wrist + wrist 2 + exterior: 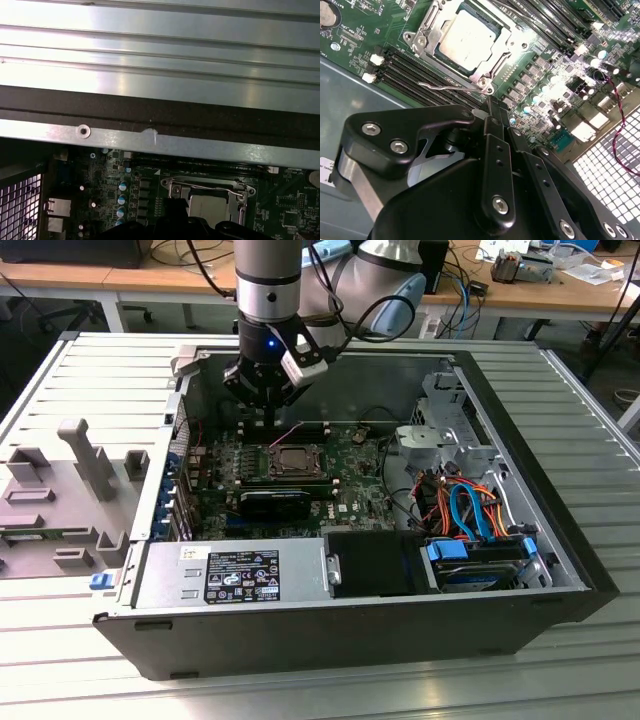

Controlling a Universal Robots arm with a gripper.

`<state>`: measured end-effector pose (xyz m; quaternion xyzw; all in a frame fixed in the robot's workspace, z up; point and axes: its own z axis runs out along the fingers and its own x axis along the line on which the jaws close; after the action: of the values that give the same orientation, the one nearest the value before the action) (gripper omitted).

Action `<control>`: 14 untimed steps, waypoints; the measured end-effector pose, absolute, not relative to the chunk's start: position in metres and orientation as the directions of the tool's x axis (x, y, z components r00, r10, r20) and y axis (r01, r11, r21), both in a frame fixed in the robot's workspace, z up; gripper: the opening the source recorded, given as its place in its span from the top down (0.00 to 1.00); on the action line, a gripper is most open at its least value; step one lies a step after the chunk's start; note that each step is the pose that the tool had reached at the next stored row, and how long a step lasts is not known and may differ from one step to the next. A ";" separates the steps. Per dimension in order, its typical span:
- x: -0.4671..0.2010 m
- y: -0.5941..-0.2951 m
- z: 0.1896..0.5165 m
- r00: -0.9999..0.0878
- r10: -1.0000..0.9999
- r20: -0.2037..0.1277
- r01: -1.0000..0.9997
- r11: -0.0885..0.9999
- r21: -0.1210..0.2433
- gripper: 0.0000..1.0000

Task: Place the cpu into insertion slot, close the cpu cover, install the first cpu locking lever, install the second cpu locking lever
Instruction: 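Install the first cpu locking lever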

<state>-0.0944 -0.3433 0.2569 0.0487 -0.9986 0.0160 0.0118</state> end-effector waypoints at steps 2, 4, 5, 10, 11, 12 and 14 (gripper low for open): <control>-0.094 -0.343 0.257 -0.995 -0.097 0.024 -0.098 0.995 -0.020 0.89; -0.094 -0.343 0.257 -0.995 -0.098 0.020 -0.098 0.995 0.027 0.89; -0.094 -0.343 0.257 -0.995 -0.098 0.019 -0.098 0.995 0.028 0.89; -0.094 -0.343 0.252 -0.995 -0.098 0.019 -0.098 0.995 0.028 0.89; -0.094 -0.343 0.251 -0.995 -0.098 0.019 -0.098 0.995 0.028 0.89; -0.094 -0.343 0.251 -0.995 -0.098 0.019 -0.098 0.995 0.028 0.89; -0.094 -0.343 0.251 -0.995 -0.098 0.019 -0.098 0.995 0.028 0.89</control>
<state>-0.0945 -0.3433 0.2509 0.0490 -0.9987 -0.0136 0.0103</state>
